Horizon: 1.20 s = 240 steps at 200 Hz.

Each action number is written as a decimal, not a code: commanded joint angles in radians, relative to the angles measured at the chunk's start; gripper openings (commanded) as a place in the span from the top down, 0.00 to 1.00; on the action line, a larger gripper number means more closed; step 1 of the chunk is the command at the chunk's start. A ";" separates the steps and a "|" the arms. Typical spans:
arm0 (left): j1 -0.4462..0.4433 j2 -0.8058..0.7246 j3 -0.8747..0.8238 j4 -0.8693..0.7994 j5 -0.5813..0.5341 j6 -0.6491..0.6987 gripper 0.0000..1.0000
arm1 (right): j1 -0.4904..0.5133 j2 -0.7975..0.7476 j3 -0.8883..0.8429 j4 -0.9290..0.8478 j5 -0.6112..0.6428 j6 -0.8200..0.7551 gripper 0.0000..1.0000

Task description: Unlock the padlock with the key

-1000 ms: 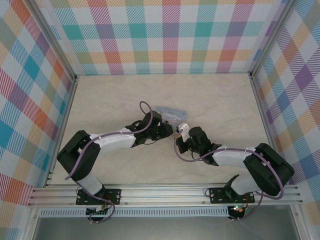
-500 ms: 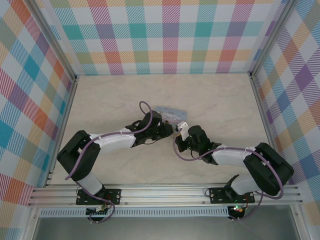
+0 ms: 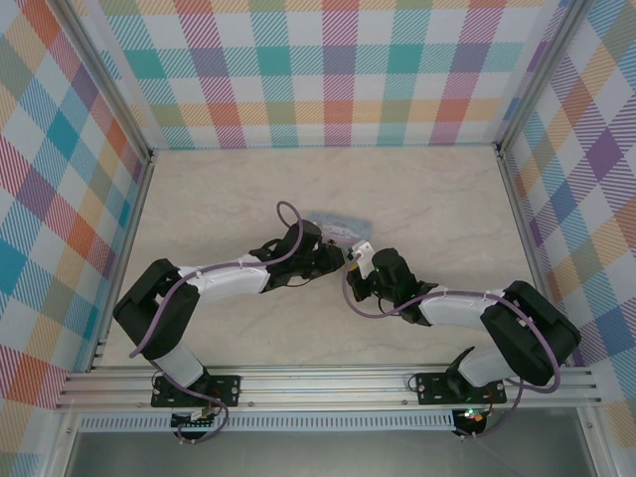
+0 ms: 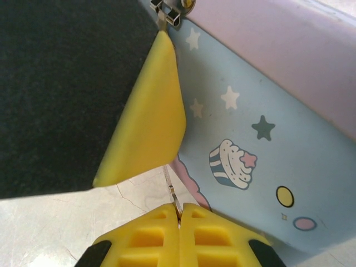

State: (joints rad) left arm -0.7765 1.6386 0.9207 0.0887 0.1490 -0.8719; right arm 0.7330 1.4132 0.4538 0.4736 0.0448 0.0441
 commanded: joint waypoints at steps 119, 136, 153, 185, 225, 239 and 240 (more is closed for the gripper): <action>-0.002 -0.029 -0.004 0.062 0.024 -0.029 0.69 | 0.003 -0.006 0.020 0.180 -0.052 0.053 1.00; -0.002 -0.026 -0.004 0.061 0.024 -0.029 0.69 | 0.003 -0.012 0.018 0.188 -0.052 0.053 1.00; -0.003 -0.022 -0.004 0.060 0.024 -0.030 0.69 | 0.003 -0.017 0.017 0.191 -0.051 0.048 1.00; -0.002 -0.020 -0.007 0.059 0.025 -0.029 0.69 | 0.002 -0.028 0.011 0.199 -0.047 0.045 1.00; -0.002 -0.023 -0.016 0.054 0.021 -0.029 0.69 | -0.005 -0.047 0.000 0.206 -0.040 0.044 1.00; -0.002 -0.021 -0.017 0.054 0.021 -0.030 0.69 | -0.007 -0.054 -0.003 0.202 -0.037 0.041 1.00; -0.002 -0.021 -0.017 0.055 0.021 -0.030 0.69 | -0.007 -0.055 -0.003 0.201 -0.037 0.040 1.00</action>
State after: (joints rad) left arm -0.7696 1.6329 0.9203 0.1318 0.1375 -0.8978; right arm 0.7261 1.4067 0.4488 0.5385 0.0380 0.0895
